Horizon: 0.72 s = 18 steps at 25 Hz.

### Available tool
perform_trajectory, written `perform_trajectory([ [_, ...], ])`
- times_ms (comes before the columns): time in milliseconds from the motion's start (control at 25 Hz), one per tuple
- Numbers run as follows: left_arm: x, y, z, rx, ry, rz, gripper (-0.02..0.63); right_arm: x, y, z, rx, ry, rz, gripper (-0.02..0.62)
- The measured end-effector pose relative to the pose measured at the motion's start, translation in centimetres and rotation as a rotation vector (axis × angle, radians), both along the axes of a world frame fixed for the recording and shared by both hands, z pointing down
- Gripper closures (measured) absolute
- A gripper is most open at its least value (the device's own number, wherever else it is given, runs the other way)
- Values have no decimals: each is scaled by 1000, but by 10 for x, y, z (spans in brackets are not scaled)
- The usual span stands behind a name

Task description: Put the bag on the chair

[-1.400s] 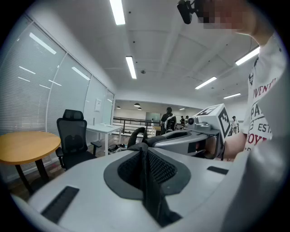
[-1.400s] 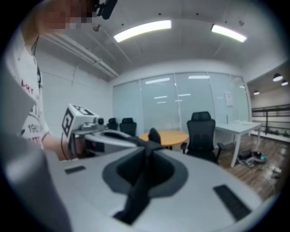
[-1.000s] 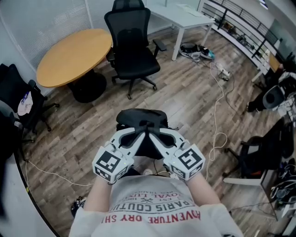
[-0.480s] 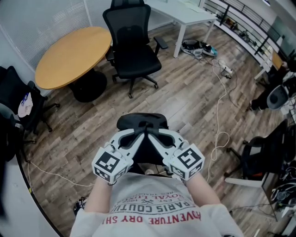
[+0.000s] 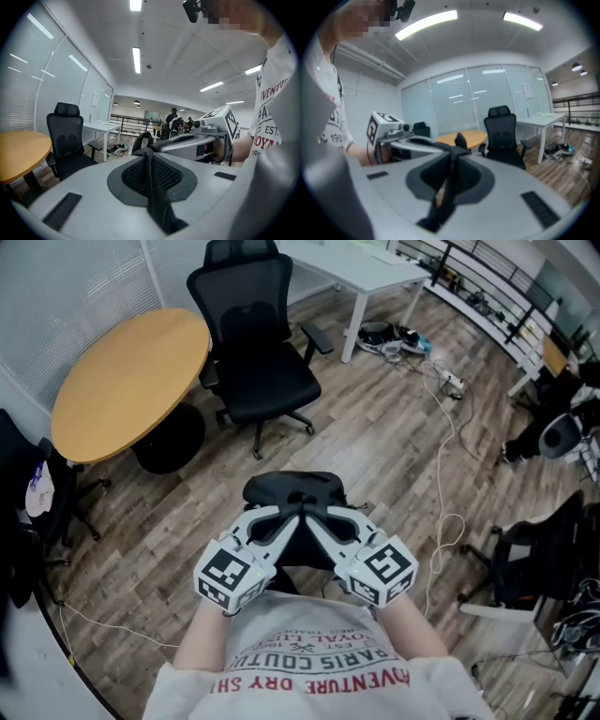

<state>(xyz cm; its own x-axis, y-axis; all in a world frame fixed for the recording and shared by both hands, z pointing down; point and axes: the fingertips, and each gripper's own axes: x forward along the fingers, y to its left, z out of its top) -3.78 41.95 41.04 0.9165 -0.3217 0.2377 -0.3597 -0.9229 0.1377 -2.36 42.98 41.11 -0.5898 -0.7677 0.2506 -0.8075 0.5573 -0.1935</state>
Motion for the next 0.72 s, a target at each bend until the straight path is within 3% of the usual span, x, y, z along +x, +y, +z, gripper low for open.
perform_trajectory([
  [400,-1,-140,-20,56,-8,126,551,-1,-140,-19,37,8,99,545],
  [560,-1,-184,-27,68,7,106,551,-1,-180,-23,36,18,92,545],
  [720,2,-218,-17,29,6,61,551,2,-216,-14,15,14,51,545],
])
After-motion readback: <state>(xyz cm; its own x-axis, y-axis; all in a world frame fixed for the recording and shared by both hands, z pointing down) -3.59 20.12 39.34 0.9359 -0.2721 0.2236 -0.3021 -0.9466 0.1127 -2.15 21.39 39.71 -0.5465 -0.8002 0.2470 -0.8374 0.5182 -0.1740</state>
